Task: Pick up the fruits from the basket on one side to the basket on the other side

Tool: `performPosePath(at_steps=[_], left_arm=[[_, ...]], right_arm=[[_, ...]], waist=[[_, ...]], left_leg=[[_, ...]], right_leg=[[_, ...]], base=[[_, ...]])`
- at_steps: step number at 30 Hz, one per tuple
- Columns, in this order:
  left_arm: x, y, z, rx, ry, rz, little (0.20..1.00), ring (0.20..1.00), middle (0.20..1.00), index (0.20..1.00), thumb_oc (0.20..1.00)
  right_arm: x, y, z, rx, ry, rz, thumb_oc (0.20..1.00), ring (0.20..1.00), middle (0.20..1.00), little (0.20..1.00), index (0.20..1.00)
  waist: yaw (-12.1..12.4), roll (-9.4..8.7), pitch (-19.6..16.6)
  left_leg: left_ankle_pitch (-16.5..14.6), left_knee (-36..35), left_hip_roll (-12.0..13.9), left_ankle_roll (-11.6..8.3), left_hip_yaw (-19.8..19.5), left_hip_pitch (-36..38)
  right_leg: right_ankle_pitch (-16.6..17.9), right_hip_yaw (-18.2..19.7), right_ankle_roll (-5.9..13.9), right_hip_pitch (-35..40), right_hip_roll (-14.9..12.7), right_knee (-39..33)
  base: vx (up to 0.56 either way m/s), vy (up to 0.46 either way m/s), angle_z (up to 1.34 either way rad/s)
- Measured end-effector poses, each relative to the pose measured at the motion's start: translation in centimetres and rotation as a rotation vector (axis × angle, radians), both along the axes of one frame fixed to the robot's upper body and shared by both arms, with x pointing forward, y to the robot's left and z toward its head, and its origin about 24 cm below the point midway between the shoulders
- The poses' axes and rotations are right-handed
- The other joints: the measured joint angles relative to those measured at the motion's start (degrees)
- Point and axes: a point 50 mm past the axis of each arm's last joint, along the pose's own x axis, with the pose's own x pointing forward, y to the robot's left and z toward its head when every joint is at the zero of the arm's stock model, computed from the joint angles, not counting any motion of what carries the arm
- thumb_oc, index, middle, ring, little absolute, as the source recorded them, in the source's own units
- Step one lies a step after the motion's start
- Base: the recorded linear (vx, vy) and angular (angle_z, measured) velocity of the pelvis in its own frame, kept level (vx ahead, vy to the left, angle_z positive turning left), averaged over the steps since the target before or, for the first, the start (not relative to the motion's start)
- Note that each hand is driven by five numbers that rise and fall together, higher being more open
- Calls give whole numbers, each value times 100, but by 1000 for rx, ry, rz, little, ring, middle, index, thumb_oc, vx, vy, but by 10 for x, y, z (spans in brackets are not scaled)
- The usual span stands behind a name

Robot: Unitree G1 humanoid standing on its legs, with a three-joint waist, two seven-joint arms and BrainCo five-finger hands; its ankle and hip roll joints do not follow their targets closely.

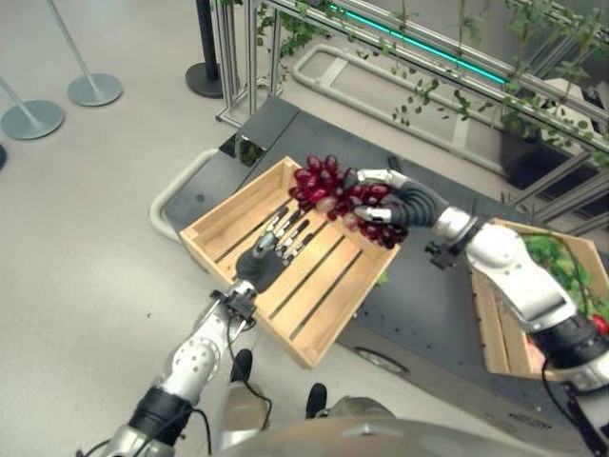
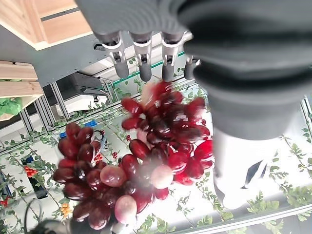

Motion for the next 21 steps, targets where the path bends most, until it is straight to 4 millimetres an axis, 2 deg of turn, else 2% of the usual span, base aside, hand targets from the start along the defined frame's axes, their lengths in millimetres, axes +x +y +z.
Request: performPosePath(at_steps=[3, 12, 21], left_arm=[[1, -1, 1, -12, -1, 11, 1000, 1000, 1000, 1000, 1000], [2, -4, 0, -33, 11, 45, 1000, 1000, 1000, 1000, 1000], [2, -7, -1, -40, 23, 58, 1000, 1000, 1000, 1000, 1000]], right_arm=[[-4, 4, 3, -88, -110, 1, 200, 200, 200, 200, 200], [-9, 11, 3, -284, -290, -6, 200, 200, 200, 200, 200], [-11, 14, 4, -278, -336, -9, 200, 200, 200, 200, 200]], waist=[[-11, -1, 0], [-24, -3, -2], [-7, -25, -17]], left_leg=[[-6, 1, -1, 3, 10, 13], [-23, 4, 14, 10, 124, 93], [-24, 13, 21, 12, 144, 106]], right_leg=[[1, 23, -1, 0, 4, 4], [1, 119, -1, -1, 2, 56], [2, 175, -3, -20, 8, 89]], base=[[2, 7, -4], [-3, 1, -6], [-3, 0, -1]])
